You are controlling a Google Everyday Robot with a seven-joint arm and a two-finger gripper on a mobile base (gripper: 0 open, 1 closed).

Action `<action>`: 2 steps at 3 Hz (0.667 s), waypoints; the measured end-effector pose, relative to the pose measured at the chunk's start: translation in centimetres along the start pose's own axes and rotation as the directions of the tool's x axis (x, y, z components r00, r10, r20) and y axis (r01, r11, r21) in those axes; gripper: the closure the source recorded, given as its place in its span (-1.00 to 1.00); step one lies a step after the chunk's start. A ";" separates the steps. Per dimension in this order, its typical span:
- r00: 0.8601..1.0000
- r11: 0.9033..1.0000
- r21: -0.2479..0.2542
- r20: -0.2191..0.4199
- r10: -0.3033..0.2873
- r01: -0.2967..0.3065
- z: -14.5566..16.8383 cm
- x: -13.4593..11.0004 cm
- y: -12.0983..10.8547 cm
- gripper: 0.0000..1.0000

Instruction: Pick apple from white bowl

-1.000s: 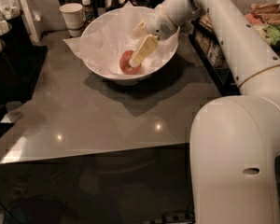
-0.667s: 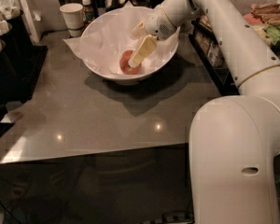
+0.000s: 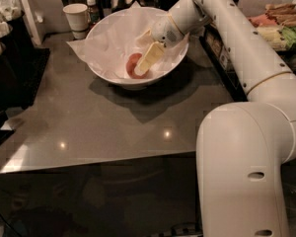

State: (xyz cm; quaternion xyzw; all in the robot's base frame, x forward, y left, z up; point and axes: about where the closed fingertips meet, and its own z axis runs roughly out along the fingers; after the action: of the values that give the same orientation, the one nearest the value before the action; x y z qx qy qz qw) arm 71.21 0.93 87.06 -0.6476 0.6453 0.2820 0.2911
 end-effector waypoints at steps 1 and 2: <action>1.000 1.000 -0.002 0.014 0.027 -0.027 0.2 0.7 -0.2 -0.68; 0.998 0.999 -0.007 0.026 0.050 -0.050 0.4 1.4 -0.5 -0.66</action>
Offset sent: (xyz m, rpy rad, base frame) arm 0.0050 -0.0192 -0.0151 0.0348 0.0664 -0.0415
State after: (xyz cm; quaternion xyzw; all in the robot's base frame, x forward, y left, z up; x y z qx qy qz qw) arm 71.68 0.30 85.76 -0.6284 0.6565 0.2998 0.2903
